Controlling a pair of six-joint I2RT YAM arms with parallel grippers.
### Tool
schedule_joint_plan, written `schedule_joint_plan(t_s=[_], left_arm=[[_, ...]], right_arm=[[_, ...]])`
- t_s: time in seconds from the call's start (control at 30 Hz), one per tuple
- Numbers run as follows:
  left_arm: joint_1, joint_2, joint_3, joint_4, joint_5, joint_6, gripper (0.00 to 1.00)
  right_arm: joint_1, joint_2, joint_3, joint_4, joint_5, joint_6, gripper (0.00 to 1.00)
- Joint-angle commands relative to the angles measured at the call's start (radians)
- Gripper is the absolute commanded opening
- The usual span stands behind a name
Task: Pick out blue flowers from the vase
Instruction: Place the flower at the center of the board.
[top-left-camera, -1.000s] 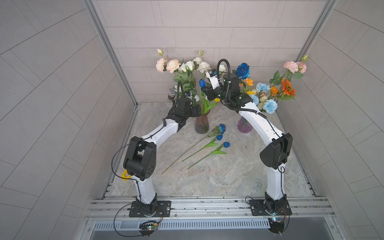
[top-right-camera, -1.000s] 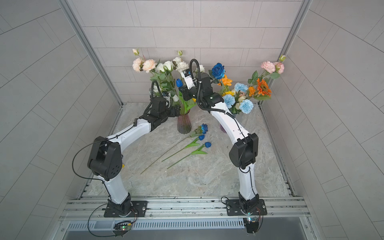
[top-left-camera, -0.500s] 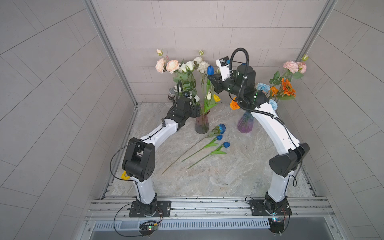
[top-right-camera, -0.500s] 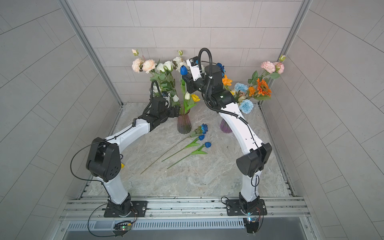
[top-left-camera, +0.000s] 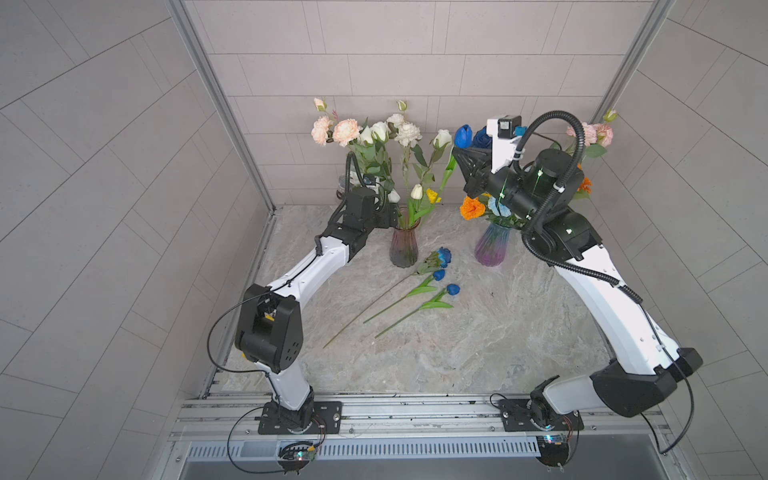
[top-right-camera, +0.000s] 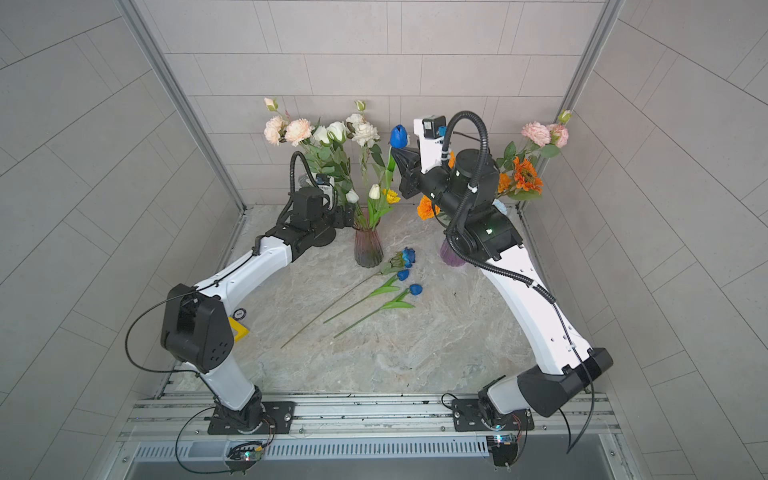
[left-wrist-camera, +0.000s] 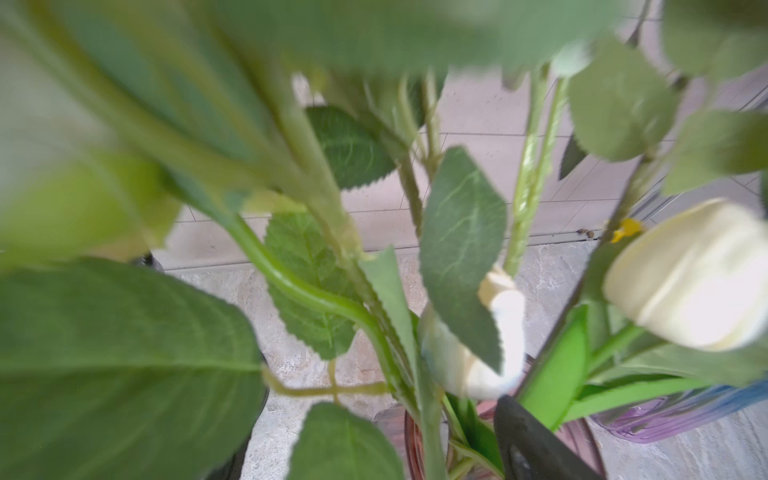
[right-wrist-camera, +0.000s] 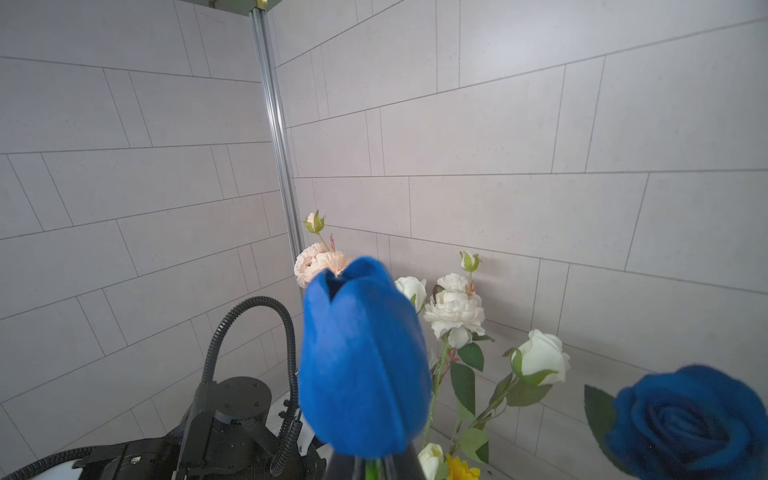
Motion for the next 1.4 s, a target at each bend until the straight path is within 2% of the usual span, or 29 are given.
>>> schedule_joint_plan(t_s=[0.0,0.27,0.5,0.7,1.0,1.17,1.37], left_arm=[[0.002,-0.076,0.030,-0.021,-0.001,0.023,0.94],[0.001,-0.233,-0.053,-0.049,-0.004,0.035,0.94],[-0.002,-0.344,-0.103,-0.100,-0.010,0.065,0.93],[-0.009,-0.409,-0.131,-0.142,-0.009,0.079,0.94],[-0.045,-0.481,-0.209,-0.173,-0.023,0.090,0.94],[-0.062,-0.527,-0.265,-0.176,-0.024,0.081,0.94],[-0.077,-0.548,-0.301,-0.182,-0.037,0.072,0.94]], right_arm=[[0.002,-0.069,-0.113,0.083,0.034,0.133,0.12],[0.003,-0.242,-0.520,0.298,0.094,0.426,0.12],[0.012,-0.277,-0.778,0.451,0.110,0.628,0.11],[0.100,-0.271,-0.992,0.585,0.298,0.766,0.11],[0.178,-0.143,-1.168,0.774,0.429,0.887,0.12],[0.180,-0.025,-1.197,0.855,0.471,0.929,0.13],[0.188,0.174,-1.167,0.977,0.444,0.996,0.12]])
